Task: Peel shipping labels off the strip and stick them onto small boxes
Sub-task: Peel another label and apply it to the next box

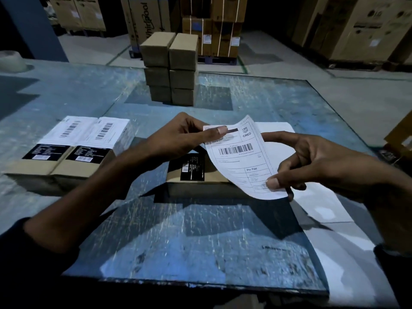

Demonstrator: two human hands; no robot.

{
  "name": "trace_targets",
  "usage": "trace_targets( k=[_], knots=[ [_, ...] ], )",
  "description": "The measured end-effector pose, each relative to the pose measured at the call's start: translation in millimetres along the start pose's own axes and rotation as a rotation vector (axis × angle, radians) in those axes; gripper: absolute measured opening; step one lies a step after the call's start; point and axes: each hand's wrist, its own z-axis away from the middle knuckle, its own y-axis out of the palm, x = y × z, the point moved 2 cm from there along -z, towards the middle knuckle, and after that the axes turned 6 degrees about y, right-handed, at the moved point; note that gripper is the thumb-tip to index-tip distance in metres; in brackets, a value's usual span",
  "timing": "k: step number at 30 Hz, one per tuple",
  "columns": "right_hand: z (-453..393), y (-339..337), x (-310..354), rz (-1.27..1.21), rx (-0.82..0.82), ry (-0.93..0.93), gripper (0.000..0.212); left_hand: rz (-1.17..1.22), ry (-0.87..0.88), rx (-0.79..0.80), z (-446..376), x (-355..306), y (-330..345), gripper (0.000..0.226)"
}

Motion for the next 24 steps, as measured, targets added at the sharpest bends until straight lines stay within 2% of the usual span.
trace_targets(
  k=[8,13,24],
  knots=[
    [15,32,-32,-0.196,-0.201,-0.021,0.103,0.017,0.025,0.045,0,4,1,0.022],
    [16,37,-38,-0.287,-0.299,-0.032,0.091,0.065,0.01,0.066,1,8,4,0.022],
    [12,41,-43,-0.291,-0.238,0.033,0.097,0.071,-0.049,0.065,2,8,7,0.021]
  ],
)
